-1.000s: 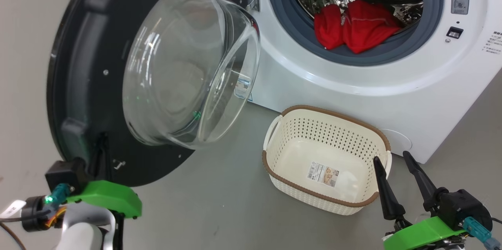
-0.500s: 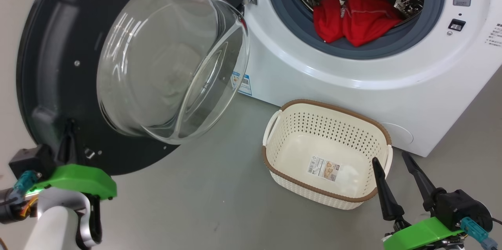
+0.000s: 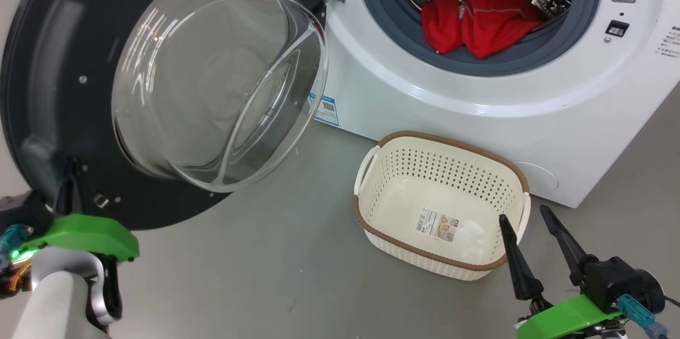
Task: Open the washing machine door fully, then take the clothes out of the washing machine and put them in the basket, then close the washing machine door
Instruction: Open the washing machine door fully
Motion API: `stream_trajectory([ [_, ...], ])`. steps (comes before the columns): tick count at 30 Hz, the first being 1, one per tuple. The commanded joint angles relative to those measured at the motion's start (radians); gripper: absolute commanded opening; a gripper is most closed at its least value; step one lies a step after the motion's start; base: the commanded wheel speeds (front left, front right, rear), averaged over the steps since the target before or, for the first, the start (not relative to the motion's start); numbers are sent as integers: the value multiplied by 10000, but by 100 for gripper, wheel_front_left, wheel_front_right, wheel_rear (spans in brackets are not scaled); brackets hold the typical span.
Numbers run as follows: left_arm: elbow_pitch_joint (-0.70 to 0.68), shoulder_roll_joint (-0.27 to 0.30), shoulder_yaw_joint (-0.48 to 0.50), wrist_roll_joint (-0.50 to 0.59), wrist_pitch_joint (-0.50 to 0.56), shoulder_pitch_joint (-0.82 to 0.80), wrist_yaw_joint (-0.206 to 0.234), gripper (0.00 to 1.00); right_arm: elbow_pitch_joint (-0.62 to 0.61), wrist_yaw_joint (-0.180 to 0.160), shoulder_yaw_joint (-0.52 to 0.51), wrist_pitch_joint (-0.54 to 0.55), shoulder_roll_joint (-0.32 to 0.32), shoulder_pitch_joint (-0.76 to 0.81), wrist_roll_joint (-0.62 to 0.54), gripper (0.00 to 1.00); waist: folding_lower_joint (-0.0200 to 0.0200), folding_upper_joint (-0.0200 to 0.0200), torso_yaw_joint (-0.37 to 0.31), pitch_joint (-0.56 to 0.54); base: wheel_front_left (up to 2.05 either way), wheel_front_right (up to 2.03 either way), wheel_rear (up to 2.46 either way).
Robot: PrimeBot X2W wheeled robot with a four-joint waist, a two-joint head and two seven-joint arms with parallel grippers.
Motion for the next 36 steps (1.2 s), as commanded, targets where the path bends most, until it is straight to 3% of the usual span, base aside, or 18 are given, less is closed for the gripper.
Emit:
stream_trajectory([
  [1,-49,580,523,74,-76,-473,23,0,-316,63,248,11,-66,-319,-96,100,0,-1,-10,8,0,0,0],
  [36,1296,580,1649,999,-79,-1119,-447,0,-666,63,317,346,-66,-359,-299,100,0,-1,-334,226,0,0,0],
])
